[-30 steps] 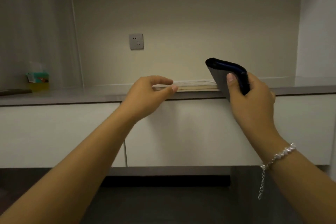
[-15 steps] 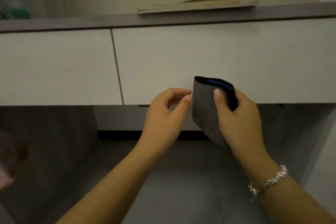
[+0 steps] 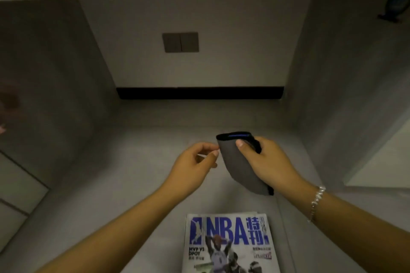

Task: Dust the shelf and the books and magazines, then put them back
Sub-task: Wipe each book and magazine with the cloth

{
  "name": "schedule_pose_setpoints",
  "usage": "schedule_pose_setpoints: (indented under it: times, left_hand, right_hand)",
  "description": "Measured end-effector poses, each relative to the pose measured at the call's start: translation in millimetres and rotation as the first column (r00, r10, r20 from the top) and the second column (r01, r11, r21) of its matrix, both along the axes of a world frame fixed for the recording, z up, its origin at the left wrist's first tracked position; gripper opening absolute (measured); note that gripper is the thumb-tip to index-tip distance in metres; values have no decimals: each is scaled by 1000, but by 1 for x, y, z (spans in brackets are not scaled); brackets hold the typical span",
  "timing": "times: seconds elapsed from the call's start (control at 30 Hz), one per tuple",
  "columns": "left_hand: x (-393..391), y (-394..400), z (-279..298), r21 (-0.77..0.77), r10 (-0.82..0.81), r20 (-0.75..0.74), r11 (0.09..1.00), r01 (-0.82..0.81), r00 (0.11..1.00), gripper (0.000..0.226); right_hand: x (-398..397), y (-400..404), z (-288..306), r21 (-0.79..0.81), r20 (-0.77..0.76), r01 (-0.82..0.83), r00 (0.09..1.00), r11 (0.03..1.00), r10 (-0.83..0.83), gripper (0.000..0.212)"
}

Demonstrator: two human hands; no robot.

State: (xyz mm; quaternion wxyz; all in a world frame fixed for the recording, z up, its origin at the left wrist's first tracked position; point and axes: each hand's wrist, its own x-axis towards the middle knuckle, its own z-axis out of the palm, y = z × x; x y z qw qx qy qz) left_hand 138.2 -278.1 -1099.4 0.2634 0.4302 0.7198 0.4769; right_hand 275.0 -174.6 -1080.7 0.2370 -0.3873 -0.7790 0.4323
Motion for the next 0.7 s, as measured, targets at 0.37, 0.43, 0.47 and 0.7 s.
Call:
schedule_pose_setpoints:
  times: [0.37,0.43,0.47,0.7]
  left_hand:
    - [6,-55,-117,-398,79,20,915,-65,997,25]
    - [10,-67,-131,-447,61,-49,891,-77,997,28]
    - [12,-74,-137,-472,58,-82,877,-90,995,31]
    - [25,-105,-152,-438,148,-30,887,-147,988,39]
  right_hand:
    - [15,-26,-119,372,290,-170,955,912,60,26]
    - [21,-37,-145,395,371,-324,912,859,174,21]
    - [24,-45,-157,324,400,-382,884,866,240,25]
    - [37,-73,-192,26,404,-417,836,909,372,49]
